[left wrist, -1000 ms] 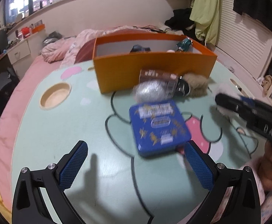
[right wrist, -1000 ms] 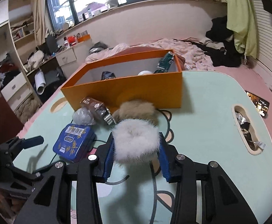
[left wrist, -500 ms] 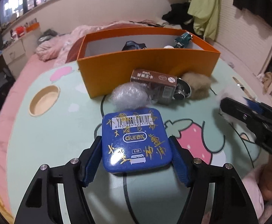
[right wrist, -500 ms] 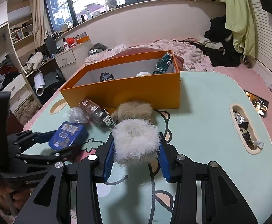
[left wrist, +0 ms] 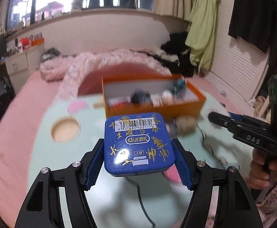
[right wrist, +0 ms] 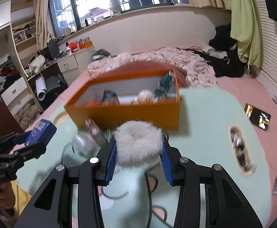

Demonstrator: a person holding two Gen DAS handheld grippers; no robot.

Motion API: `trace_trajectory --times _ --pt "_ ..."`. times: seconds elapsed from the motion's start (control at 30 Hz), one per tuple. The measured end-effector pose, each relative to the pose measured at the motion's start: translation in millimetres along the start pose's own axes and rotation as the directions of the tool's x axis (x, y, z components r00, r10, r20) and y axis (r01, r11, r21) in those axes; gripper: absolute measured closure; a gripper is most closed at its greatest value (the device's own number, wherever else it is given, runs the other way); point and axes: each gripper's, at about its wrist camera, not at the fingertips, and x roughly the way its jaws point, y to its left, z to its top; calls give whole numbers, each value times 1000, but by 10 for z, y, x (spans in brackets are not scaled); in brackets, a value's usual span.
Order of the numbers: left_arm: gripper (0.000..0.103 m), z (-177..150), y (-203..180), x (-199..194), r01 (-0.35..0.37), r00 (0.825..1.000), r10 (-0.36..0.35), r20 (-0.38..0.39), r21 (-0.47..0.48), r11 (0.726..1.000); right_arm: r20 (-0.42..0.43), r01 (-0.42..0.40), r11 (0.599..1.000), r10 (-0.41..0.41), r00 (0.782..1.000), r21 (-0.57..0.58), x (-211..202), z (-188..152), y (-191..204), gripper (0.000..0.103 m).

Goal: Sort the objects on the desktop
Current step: 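Carry the blue tin and white fur ball into the orange box, open both grippers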

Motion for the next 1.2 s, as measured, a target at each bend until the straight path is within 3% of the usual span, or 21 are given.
trace_trajectory --times 0.13,0.3,0.5,0.63,0.7,0.8,1.0,1.1,1.2 --pt "35 453 47 133 12 999 -11 40 -10 1000 3 -27 1000 27 1000 -2 41 410 -7 60" --pt "35 809 88 614 -4 1000 4 -4 -31 999 -77 -65 998 66 995 20 429 797 17 60" --pt "34 916 145 1190 -37 997 31 -74 -75 996 -144 19 1000 -21 989 -19 999 1048 73 60" --pt "34 885 259 1427 24 991 -48 -125 -185 982 -161 27 999 -23 987 25 1215 1118 20 55" --pt "32 885 320 1391 61 991 -86 -99 -231 971 -178 8 997 6 984 77 1266 1158 -53 49" --pt "25 844 392 1171 122 990 -137 -41 -255 959 -128 -18 992 34 991 126 1131 1177 -123 43" --pt "9 484 380 685 89 994 -99 -36 -213 973 -68 -23 999 25 997 37 587 837 -12 43" --pt "7 193 286 500 67 995 -76 -58 -150 986 -90 -11 1000 9 996 -19 381 493 85 35" --pt "6 -168 143 442 95 987 -105 -123 -85 992 -132 -20 998 12 991 -56 251 61 143 33"
